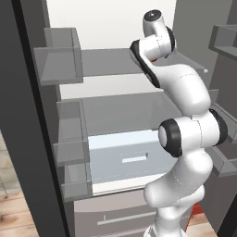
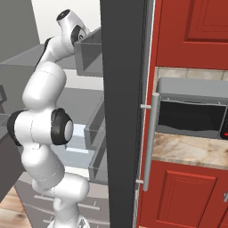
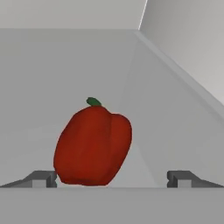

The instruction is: Gather the bell pepper and cucumber from the fridge and place them on a tray on the dining counter. Then gather the chicken drumstick and steak from the fridge and place them on the other tray.

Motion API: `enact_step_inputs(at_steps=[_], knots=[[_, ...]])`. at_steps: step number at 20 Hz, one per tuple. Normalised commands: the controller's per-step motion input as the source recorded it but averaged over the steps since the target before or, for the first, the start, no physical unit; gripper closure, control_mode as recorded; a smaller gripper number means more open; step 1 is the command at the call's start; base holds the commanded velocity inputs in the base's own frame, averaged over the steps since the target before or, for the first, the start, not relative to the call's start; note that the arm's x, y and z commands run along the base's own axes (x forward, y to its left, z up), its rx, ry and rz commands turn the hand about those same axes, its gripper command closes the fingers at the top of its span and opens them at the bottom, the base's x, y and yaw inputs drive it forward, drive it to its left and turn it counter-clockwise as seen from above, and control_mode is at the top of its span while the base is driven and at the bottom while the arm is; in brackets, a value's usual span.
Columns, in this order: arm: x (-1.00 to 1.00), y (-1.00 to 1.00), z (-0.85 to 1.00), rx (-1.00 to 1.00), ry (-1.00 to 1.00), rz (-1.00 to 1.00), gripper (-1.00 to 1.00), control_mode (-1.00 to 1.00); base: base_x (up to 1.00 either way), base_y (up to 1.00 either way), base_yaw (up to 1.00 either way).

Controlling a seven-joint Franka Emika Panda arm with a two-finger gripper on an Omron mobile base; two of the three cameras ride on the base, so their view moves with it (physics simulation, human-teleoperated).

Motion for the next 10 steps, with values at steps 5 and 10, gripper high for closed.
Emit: enact_step_inputs(at_steps=[5,10], knots=[[0.16,0.01,-0.01,0.0,0.0,-0.02,-1.0,-1.0,0.0,0.0,0.0],[0.28,0.1,-0.02,0.0,0.0,-0.02,-1.0,-1.0,0.0,0.0,0.0]])
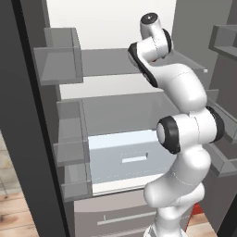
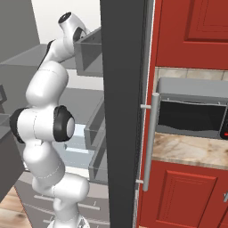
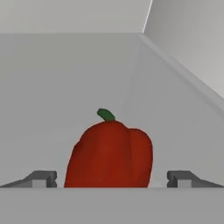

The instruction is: Gather the bell pepper and cucumber from the fridge and place them on a tray on the dining counter. Then gather the chicken drumstick and steak from the fridge and place them on the other tray.

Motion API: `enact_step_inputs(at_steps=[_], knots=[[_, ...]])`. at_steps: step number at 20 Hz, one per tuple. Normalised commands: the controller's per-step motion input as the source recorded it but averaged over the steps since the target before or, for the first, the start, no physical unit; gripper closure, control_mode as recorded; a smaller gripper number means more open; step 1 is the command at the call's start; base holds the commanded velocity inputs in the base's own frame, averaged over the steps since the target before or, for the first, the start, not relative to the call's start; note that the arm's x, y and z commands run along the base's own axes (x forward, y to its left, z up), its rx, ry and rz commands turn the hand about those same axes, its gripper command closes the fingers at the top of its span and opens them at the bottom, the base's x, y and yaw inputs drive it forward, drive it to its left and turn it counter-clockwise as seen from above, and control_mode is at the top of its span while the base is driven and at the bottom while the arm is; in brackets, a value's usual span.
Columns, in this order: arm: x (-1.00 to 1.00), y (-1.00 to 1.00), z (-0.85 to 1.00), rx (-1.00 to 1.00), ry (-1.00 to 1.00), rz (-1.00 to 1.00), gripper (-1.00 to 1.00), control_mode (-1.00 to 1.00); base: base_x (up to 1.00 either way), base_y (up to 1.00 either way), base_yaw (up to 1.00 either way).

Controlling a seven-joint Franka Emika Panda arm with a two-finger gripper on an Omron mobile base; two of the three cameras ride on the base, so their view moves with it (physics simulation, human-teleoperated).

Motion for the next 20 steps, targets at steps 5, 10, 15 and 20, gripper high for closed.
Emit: enact_step_inputs(at_steps=[5,10,15,20], knots=[[0.29,0.09,0.0,0.0,0.0,-0.01,-1.0,-1.0,0.0,0.0,0.0],[0.02,0.0,-0.03,0.0,0.0,0.0,-1.0,-1.0,0.0,0.0,0.0],[0.0,0.0,-0.16,0.0,0.0,0.0,1.0,-1.0,0.0,0.0,0.0],[0.0,-0.01,-0.16,0.0,-0.01,0.0,1.0,-1.0,0.0,0.0,0.0]])
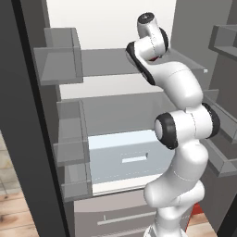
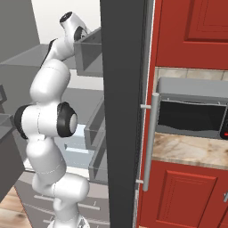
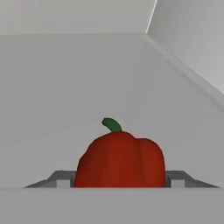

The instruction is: Gather the bell pepper and cucumber from the fridge and place them on a tray on the dining counter. Then gather the chicken drumstick and steak from the fridge and place them on the other tray.

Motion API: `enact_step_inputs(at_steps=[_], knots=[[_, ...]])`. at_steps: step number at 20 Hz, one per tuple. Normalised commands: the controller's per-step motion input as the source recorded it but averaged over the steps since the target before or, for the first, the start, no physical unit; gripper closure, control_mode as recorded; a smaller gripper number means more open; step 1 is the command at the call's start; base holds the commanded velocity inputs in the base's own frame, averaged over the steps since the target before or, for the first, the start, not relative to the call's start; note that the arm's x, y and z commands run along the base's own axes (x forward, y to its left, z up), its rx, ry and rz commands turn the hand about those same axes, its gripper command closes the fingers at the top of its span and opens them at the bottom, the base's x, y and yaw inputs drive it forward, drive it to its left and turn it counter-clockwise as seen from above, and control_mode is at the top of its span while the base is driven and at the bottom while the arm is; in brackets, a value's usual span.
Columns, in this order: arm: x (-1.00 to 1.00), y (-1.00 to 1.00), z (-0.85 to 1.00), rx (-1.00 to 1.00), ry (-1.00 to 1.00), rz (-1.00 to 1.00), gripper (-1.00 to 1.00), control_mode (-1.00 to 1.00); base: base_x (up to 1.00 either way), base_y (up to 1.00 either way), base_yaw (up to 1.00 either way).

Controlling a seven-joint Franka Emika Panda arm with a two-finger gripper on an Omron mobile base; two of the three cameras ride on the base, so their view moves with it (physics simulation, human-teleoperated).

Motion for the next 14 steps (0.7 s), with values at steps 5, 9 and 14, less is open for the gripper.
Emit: enact_step_inputs(at_steps=[5,9,14], knots=[[-0.37,0.0,0.05,0.0,-0.11,0.0,1.0,-1.0,0.0,0.0,0.0],[-0.87,0.0,0.18,0.0,-0.1,-0.01,1.0,-1.0,0.0,0.0,0.0],[-1.0,0.0,0.04,0.01,-0.09,-0.03,1.0,-1.0,0.0,0.0,0.0]])
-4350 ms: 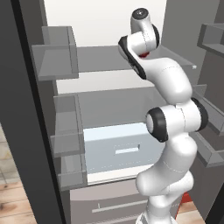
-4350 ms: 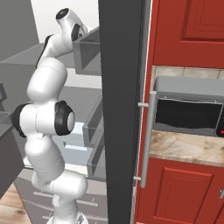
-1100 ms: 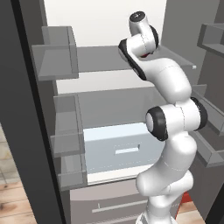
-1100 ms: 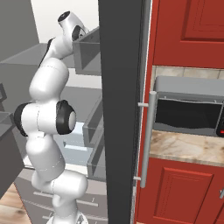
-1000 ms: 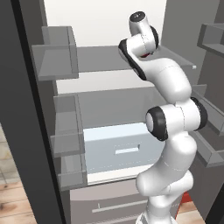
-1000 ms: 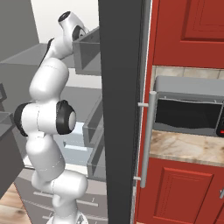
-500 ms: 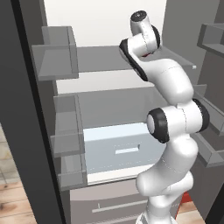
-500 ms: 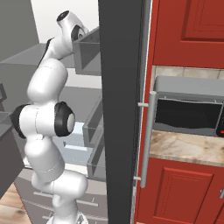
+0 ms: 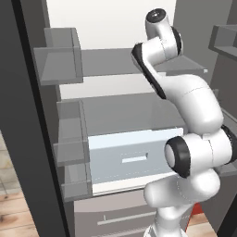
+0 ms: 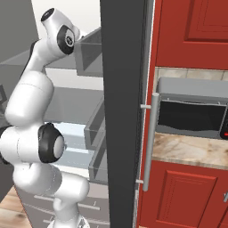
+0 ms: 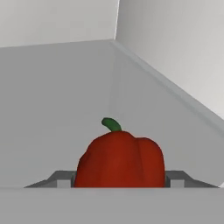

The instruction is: Gather the bell pepper and cucumber from the fridge and place them on a tray on the dining counter. Then gather the chicken drumstick and steak from the fridge and place them on the other tray.

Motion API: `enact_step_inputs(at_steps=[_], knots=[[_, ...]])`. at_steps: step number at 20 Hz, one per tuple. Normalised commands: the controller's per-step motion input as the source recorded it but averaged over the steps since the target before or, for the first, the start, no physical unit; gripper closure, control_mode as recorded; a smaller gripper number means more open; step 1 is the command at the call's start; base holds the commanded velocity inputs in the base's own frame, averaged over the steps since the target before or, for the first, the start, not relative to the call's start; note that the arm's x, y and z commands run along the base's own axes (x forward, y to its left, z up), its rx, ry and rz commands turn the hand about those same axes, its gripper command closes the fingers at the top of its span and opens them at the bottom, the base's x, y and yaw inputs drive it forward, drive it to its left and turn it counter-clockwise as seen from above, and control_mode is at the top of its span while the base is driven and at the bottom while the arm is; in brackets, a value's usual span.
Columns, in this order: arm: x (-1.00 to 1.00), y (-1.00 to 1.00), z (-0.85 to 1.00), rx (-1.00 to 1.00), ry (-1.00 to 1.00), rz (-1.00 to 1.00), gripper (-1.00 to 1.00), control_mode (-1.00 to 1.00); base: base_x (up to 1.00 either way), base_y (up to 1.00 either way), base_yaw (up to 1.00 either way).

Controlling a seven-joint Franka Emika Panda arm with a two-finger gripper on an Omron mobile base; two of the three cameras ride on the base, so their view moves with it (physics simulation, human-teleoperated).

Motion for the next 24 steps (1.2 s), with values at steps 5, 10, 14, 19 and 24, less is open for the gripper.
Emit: enact_step_inputs(at_steps=[5,10,14,19,24], knots=[[-1.0,0.0,0.06,0.06,-0.06,-0.01,1.0,-1.0,0.0,0.0,0.0],[-1.0,0.06,0.0,0.07,-0.03,0.0,1.0,-1.0,0.0,0.0,0.0],[-1.0,0.21,0.0,0.06,0.0,0.04,1.0,-1.0,0.0,0.0,0.0],[-1.0,0.22,0.0,0.02,0.0,0.07,1.0,-1.0,0.0,0.0,0.0],[-1.0,0.13,-0.01,0.0,0.0,0.15,1.0,-1.0,0.0,0.0,0.0]])
